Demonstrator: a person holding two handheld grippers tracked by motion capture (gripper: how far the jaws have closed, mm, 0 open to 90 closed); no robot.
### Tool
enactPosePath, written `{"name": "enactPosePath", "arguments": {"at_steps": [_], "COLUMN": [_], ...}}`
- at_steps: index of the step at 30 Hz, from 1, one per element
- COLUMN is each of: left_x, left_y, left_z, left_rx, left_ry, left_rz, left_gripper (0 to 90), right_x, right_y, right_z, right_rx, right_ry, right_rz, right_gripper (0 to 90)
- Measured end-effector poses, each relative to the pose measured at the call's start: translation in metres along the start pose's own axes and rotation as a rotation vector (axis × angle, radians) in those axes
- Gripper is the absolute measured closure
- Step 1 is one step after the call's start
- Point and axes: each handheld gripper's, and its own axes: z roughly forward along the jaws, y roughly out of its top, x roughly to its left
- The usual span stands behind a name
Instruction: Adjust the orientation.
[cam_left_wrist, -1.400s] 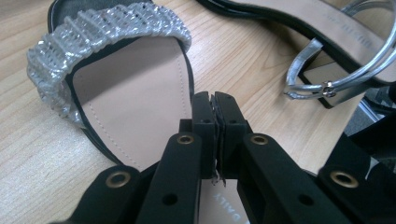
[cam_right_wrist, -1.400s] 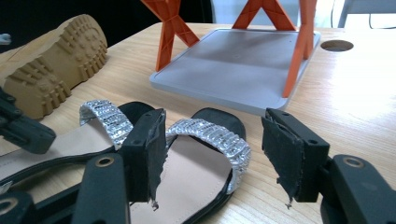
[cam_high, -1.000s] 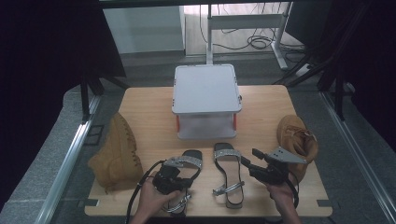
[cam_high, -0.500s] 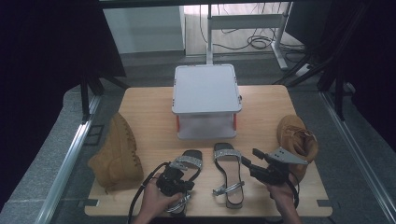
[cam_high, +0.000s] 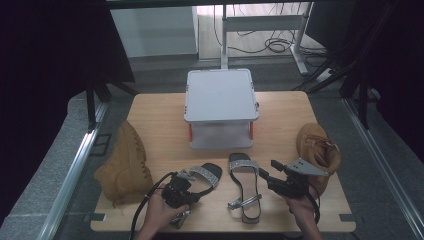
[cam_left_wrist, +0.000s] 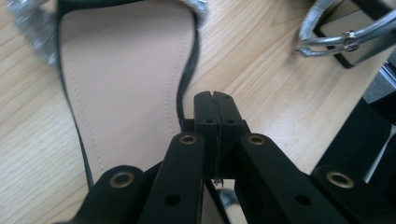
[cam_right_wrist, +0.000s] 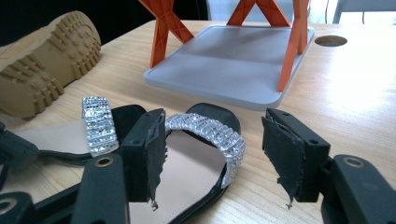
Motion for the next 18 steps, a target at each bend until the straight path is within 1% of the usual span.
{"name": "enactPosePath", "arguments": {"at_steps": [6, 11, 15, 16, 17, 18], "left_x": [0.0028, 0.0018, 0.0035, 0.0032, 0.0026, 0.0024], "left_y": [-0.0012, -0.0011, -0.0016, -0.0017, -0.002, -0.0021], "left_z": [-0.0016, -0.0024, -0.0025, -0.0028, -0.004, -0.0054], "left_rx": [-0.004, 0.003, -0.005, -0.011, -0.026, -0.039], "left_ry": [-0.005, 0.011, -0.006, -0.017, -0.021, -0.017], "left_rz": [-0.003, 0.005, 0.004, 0.013, 0.017, 0.018], "left_gripper": [89.9, 89.8, 89.4, 87.5, 83.2, 81.6], "right_x": [0.0019, 0.0006, 0.0018, 0.0026, 0.0038, 0.0057], "right_y": [-0.0007, -0.0008, -0.0008, -0.0007, -0.0003, 0.0006], "right_z": [0.0006, 0.0008, 0.002, 0.0021, 0.0022, 0.0021], "right_rx": [0.01, 0.01, 0.016, 0.016, 0.016, 0.015], "right_ry": [0.0, 0.001, 0.006, 0.007, 0.01, 0.02], "right_rz": [-0.003, 0.002, -0.002, -0.003, -0.004, -0.004], "right_gripper": [39.6, 39.6, 39.6, 39.6, 39.6, 39.6]}}
